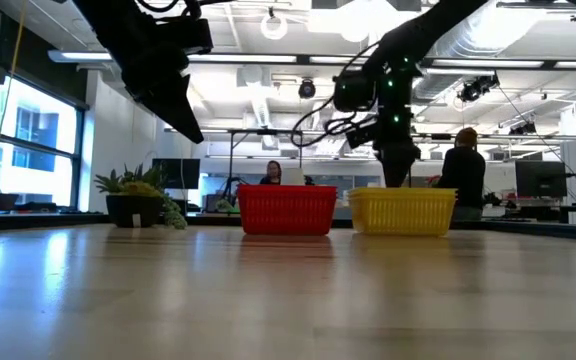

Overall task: Stack baskets by color
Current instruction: Move the black baskets to the middle right of the table

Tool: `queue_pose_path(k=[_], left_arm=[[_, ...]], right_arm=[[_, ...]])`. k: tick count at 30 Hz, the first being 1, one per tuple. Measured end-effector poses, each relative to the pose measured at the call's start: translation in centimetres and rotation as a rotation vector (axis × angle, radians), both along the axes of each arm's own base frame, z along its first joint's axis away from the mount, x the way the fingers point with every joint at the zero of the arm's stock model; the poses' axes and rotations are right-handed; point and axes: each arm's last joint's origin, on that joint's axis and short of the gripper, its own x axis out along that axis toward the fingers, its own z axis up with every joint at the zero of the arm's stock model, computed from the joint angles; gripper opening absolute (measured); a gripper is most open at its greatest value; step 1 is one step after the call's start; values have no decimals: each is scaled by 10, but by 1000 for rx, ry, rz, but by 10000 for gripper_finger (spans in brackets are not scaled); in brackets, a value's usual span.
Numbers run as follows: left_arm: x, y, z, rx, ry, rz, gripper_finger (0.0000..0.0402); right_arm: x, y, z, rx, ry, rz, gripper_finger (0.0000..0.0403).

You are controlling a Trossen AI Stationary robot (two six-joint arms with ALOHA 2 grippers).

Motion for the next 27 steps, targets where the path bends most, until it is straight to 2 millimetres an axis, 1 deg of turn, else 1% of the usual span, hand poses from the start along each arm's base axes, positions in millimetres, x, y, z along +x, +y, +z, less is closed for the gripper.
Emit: queue_pose_path(k=[3,6,10,13,18,22,27], left_arm=[[0,0,0,0,0,0,145],[0,0,0,-1,0,0,145],[0,0,0,-1,0,-1,145],[0,0,0,-2,0,-1,145],[0,0,0,-3,-1,-2,145],[0,0,0,-3,-3,-2,145],[0,0,0,-7,-2,-4,145]], right_arm=[[0,0,13,20,8,-49,139],[-1,3,27,108,-4,-103,140],[0,18,45,265,-39,-170,140],[0,37,56,329,-82,-176,140],[-11,80,70,326,-111,-174,140],[-29,114,75,329,-154,-216,140],[-58,154,73,348,-193,-316,140]])
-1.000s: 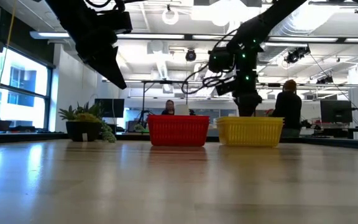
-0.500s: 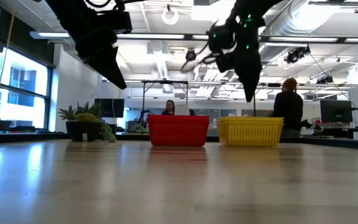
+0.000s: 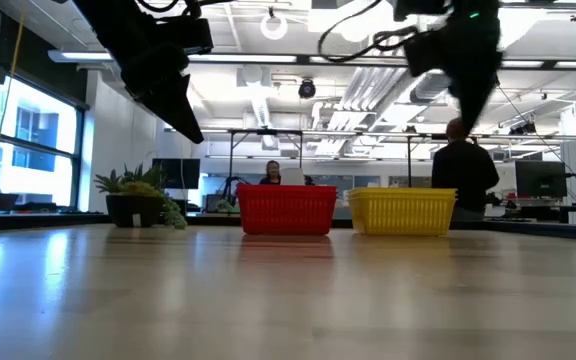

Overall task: Stack baskets by color
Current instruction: Move the black baskets to the middle right of the table

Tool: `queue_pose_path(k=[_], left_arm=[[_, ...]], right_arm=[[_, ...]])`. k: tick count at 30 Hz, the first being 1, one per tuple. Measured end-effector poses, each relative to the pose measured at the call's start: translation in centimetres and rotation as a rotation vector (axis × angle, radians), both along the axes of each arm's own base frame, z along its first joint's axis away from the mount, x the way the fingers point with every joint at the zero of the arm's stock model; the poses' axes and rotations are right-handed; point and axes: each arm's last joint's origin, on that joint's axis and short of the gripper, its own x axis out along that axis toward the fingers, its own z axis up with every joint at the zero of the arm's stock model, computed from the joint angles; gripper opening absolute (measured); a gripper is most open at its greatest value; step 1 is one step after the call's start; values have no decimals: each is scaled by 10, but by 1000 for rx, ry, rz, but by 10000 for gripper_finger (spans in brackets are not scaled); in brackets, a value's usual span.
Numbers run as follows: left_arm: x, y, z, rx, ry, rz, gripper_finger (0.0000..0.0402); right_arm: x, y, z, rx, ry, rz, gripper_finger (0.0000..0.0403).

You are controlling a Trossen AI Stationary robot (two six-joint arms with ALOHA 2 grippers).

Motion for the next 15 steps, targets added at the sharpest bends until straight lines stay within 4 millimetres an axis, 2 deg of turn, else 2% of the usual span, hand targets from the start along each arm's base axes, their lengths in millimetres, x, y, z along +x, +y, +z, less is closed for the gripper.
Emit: queue_pose_path(k=[6,15], left_arm=[[0,0,0,-1,0,0,145],[0,-1,-1,-41,-2,-15,145]], right_arm=[[-24,44,-4,23,1,-89,140],[-39,98,-17,35,34,-141,140]])
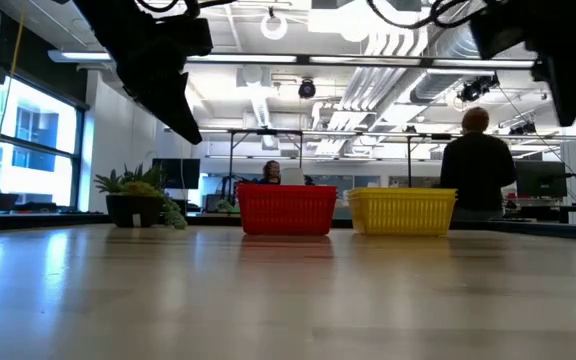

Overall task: Stack baskets by color
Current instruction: Move the black baskets to the middle right of the table

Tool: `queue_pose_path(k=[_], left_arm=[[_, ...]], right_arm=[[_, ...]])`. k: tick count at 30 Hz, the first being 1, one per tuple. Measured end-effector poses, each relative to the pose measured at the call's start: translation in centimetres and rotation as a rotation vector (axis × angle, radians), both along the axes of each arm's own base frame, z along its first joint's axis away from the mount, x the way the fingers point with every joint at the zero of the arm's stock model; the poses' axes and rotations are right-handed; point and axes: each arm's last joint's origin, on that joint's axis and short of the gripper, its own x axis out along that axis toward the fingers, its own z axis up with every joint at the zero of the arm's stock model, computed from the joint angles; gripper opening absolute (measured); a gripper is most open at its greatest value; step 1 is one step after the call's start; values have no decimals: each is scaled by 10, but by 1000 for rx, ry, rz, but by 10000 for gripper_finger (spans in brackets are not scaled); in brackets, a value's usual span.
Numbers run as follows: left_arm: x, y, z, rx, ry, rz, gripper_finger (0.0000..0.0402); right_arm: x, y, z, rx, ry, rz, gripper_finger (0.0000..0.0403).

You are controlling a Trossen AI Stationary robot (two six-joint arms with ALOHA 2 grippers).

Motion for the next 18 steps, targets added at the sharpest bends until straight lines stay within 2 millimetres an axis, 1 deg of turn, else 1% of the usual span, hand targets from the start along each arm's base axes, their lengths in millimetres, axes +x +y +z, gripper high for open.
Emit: queue_pose_path(k=[8,18], left_arm=[[0,0,0,-18,-6,4,145],[0,0,0,-19,-7,6,145]], right_arm=[[-10,37,-11,88,-28,-31,140],[-23,70,-27,185,-71,-79,140]])
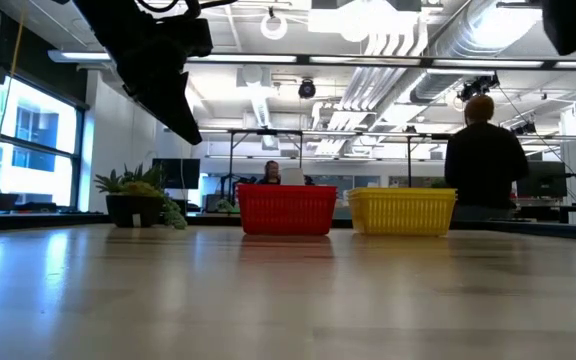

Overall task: Stack baskets by color
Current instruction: Move the black baskets to the middle right of the table

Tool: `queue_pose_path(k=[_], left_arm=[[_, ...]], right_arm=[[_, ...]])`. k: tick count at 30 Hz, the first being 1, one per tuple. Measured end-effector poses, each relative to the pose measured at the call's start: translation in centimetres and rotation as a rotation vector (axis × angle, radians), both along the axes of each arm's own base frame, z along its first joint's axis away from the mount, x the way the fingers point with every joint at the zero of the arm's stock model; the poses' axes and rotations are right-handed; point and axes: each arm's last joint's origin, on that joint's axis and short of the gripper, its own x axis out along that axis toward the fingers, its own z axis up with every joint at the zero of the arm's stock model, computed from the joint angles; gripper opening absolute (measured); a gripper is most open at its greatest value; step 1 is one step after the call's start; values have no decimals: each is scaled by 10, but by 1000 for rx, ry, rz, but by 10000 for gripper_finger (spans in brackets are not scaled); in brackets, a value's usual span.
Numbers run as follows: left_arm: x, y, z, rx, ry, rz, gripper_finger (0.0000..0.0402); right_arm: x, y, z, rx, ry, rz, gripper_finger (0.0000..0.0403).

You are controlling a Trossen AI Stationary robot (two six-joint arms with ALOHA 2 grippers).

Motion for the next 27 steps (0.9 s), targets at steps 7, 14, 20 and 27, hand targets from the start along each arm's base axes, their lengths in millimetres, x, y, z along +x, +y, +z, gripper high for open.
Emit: queue_pose_path(k=[7,14,20,27], left_arm=[[0,0,0,0,0,0,145],[0,0,0,2,-1,1,145],[0,0,0,-1,-4,8,145],[0,0,0,-1,-4,8,145]], right_arm=[[-3,18,-18,-4,45,-8,140],[2,29,-40,-36,156,47,140],[9,29,-55,-55,218,105,130],[21,17,-61,-102,203,165,58]])
